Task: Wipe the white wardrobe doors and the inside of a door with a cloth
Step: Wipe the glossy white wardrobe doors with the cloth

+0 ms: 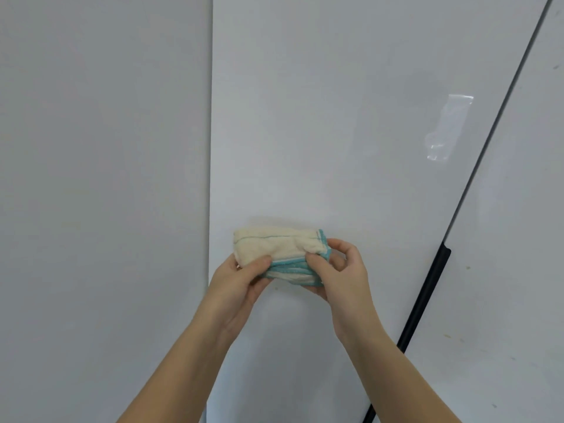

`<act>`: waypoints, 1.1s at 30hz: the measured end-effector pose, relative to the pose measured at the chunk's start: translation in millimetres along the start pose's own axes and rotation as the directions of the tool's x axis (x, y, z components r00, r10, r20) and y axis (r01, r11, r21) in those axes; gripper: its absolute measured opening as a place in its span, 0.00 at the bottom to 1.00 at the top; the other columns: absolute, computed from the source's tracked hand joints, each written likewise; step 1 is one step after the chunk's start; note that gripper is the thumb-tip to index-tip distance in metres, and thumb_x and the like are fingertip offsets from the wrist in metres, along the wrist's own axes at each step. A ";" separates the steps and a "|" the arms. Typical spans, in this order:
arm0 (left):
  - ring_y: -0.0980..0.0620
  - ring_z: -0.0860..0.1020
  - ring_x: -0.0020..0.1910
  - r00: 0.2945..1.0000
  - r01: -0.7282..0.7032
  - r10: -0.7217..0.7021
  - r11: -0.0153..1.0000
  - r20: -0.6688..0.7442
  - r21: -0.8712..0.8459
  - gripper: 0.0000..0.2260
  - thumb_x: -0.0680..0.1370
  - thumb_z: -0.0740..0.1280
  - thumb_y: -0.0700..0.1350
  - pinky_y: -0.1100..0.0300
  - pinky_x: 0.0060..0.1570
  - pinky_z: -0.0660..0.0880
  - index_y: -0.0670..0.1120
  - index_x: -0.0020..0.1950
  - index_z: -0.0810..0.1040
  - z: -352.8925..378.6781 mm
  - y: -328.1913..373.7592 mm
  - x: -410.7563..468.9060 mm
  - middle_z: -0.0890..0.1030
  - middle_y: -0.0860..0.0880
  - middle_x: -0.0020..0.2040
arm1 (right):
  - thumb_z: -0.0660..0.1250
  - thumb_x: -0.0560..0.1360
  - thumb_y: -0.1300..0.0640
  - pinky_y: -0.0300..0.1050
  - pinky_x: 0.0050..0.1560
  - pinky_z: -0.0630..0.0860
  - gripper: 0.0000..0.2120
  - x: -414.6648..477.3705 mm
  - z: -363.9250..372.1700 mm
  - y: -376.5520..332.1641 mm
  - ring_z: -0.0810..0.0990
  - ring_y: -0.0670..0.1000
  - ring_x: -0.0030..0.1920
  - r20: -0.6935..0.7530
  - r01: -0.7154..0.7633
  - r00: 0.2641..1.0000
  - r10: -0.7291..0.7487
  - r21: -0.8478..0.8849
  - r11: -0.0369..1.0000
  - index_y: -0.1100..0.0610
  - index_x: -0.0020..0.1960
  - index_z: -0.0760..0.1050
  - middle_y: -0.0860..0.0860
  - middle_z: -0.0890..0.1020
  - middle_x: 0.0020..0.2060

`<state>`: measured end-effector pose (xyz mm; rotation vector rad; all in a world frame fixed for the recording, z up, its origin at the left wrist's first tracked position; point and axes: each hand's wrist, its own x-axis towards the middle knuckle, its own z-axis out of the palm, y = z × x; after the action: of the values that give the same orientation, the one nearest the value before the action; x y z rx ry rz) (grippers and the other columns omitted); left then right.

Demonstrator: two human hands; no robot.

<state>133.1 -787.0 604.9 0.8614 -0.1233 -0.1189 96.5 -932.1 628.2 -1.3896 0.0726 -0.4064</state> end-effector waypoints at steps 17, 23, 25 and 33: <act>0.53 0.70 0.41 0.570 -0.145 0.818 0.014 0.073 0.989 0.14 0.76 0.68 0.40 0.56 0.37 0.68 0.45 0.62 0.78 -22.9 41.5 63.0 0.73 0.47 0.56 | 0.65 0.76 0.58 0.44 0.41 0.75 0.07 -13.7 -90.3 -26.0 0.77 0.42 0.40 -0.189 0.258 0.786 -0.588 -0.765 0.591 0.47 0.51 0.75 0.41 0.78 0.40; 0.44 0.76 0.49 0.573 -0.158 0.818 0.043 0.056 0.987 0.21 0.75 0.68 0.37 0.55 0.43 0.69 0.44 0.68 0.74 -21.7 28.6 78.2 0.75 0.43 0.59 | 0.65 0.75 0.59 0.45 0.41 0.76 0.11 -12.5 -116.1 -31.0 0.77 0.43 0.38 -0.268 0.198 0.782 -0.563 -0.749 0.633 0.45 0.54 0.72 0.41 0.78 0.38; 0.44 0.75 0.46 0.575 -0.170 0.816 0.053 0.055 0.984 0.21 0.76 0.68 0.38 0.55 0.42 0.69 0.44 0.69 0.74 -16.3 20.0 81.0 0.76 0.42 0.54 | 0.65 0.75 0.58 0.41 0.40 0.74 0.11 -11.1 -121.9 -32.2 0.77 0.42 0.38 -0.279 0.187 0.792 -0.543 -0.735 0.651 0.44 0.54 0.71 0.39 0.78 0.39; 0.56 0.76 0.51 0.564 -0.326 0.826 0.231 -0.008 0.917 0.19 0.76 0.70 0.41 0.64 0.53 0.70 0.46 0.67 0.76 22.6 -21.6 57.8 0.80 0.49 0.57 | 0.66 0.77 0.54 0.50 0.39 0.79 0.03 -5.8 -142.8 -39.6 0.80 0.48 0.37 -0.250 0.200 0.797 -0.550 -0.749 0.632 0.48 0.45 0.78 0.41 0.80 0.37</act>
<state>185.4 -826.8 606.5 1.7790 0.0002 1.0758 41.0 -1069.2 638.2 -2.0427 0.3524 -1.1811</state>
